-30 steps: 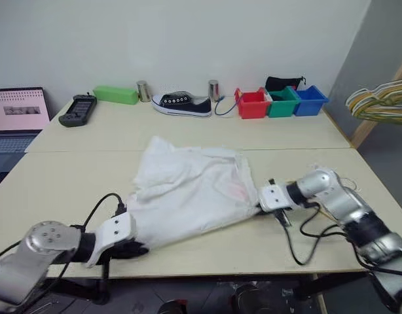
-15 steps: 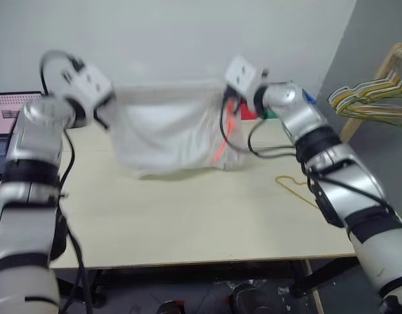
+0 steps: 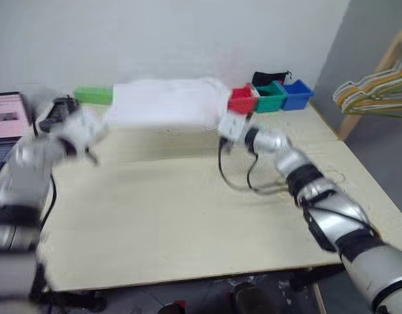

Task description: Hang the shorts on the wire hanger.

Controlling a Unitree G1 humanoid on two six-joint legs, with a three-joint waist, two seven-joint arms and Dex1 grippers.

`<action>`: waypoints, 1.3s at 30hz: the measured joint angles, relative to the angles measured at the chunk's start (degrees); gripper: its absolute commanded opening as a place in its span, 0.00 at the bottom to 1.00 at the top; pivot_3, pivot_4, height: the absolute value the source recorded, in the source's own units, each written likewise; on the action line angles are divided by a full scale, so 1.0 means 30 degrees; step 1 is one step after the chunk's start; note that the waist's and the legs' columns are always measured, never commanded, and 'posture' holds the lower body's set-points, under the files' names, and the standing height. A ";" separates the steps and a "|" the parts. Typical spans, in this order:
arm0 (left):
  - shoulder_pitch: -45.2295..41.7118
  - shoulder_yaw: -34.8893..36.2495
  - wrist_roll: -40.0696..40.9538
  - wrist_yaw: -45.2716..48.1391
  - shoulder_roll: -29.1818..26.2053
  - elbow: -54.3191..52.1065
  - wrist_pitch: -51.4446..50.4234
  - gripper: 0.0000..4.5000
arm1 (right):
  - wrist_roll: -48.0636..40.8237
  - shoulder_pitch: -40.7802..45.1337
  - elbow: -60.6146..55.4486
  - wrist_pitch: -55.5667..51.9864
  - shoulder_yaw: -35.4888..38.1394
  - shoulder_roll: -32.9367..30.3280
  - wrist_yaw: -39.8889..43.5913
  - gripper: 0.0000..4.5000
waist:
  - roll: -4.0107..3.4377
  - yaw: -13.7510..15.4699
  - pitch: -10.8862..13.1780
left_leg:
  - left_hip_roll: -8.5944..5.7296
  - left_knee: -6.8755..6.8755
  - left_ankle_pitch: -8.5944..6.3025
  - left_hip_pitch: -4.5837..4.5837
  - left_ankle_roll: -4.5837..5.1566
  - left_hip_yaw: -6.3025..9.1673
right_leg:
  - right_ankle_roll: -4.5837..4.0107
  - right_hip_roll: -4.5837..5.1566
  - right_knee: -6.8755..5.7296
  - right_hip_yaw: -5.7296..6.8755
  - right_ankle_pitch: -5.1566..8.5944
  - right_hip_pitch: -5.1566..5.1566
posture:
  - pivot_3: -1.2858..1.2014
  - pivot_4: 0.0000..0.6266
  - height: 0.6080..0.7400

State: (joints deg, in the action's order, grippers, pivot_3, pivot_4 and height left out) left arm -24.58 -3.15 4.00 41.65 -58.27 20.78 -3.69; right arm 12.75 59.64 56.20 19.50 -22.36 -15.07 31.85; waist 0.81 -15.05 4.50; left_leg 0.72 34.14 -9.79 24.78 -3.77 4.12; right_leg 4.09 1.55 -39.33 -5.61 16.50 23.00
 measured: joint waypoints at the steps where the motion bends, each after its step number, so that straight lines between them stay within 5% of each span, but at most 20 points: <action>1: 0.4048 0.0508 0.1485 0.1740 -0.0686 -0.3763 -0.2277 0.01 | -0.0336 -0.2060 -0.1900 -0.1230 -0.0289 -0.0520 0.2014 0.05 | 0.0030 0.0025 0.0008 | 0.0045 0.0006 0.0001 0.0037 -0.0002 0.0064 | -0.0001 0.0004 -0.0103 0.0013 0.0000 0.0046 | 0.49 0.07 1.00; 5: 0.9654 0.3256 0.3834 0.4289 -0.2523 -0.9918 -0.6842 0.01 | -0.0645 -0.4941 -0.6476 -0.4267 -0.0772 -0.1345 0.5101 0.05 | 0.0134 0.0628 0.0289 | 0.0043 0.0049 0.0041 -0.0009 0.0057 0.0128 | -0.0195 -0.0138 -0.0224 0.0073 0.0123 0.0019 | 0.50 0.07 1.00; 10: 1.2664 0.6222 0.4229 0.5719 -0.3729 -1.3225 -0.8975 0.01 | -0.0146 -0.6240 -1.1382 -0.6081 -0.1585 -0.2927 0.7637 0.05 | 0.0034 0.1251 0.0531 | 0.0073 -0.0058 -0.0023 -0.0845 -0.0035 0.0184 | -0.0376 -0.0090 -0.0082 0.0152 0.0318 -0.0638 | 0.49 0.08 1.00; 13: 1.4365 0.6468 0.3890 0.6490 -0.3855 -1.4015 -0.9038 0.01 | -0.0216 -0.8536 -1.5426 -0.7773 -0.2409 -0.4671 1.0139 0.05 | 0.0011 0.1319 0.0525 | 0.0033 -0.0019 -0.0080 -0.0696 -0.0122 0.0294 | -0.0393 0.0227 0.0230 0.0503 0.0307 -0.0612 | 0.49 0.08 1.00; 20: 1.5575 0.6237 0.2276 0.6808 -0.4213 -1.4217 -0.7596 0.01 | -0.0390 -1.0536 -2.0649 -1.1293 -0.2869 -0.6069 1.2076 0.05 | 0.0212 0.1609 0.0418 | -0.0009 -0.0030 -0.0048 -0.0695 -0.0071 0.0121 | -0.0145 0.0459 0.0113 0.0652 0.0151 -0.0585 | 0.48 0.08 1.00; 34: 1.2536 0.4863 0.2359 0.8516 -0.3986 -1.2974 -0.6931 0.64 | -0.5724 -1.0862 -2.6150 -1.8693 -0.0945 -0.9646 1.5874 0.75 | 0.0112 0.2267 0.0485 | 0.0384 -0.0063 -0.0115 -0.0600 -0.0139 0.0114 | -0.0395 -0.0013 0.0101 0.0716 0.0260 -0.0518 | 0.45 0.07 1.00; 39: 0.8055 0.4449 0.7010 1.0906 -0.3913 -1.5540 -0.9257 0.90 | -0.8545 -1.0393 -2.7396 -2.3449 0.2809 -1.0437 1.4642 1.00 | 0.0172 0.2240 0.0519 | 0.0390 -0.0027 -0.0116 -0.0625 -0.0142 0.0114 | -0.0404 -0.0016 0.0114 0.0716 0.0266 -0.0485 | 0.43 0.08 1.00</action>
State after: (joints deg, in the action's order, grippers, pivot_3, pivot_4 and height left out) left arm -0.41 10.20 25.03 74.36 -70.00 -25.84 -31.46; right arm -12.88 28.46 -25.99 -50.84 -13.94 -46.38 75.78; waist 1.33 -8.33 6.06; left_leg 1.89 34.06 -10.14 22.90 -4.20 4.46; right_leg 2.88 1.50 -38.98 -3.46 17.30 21.55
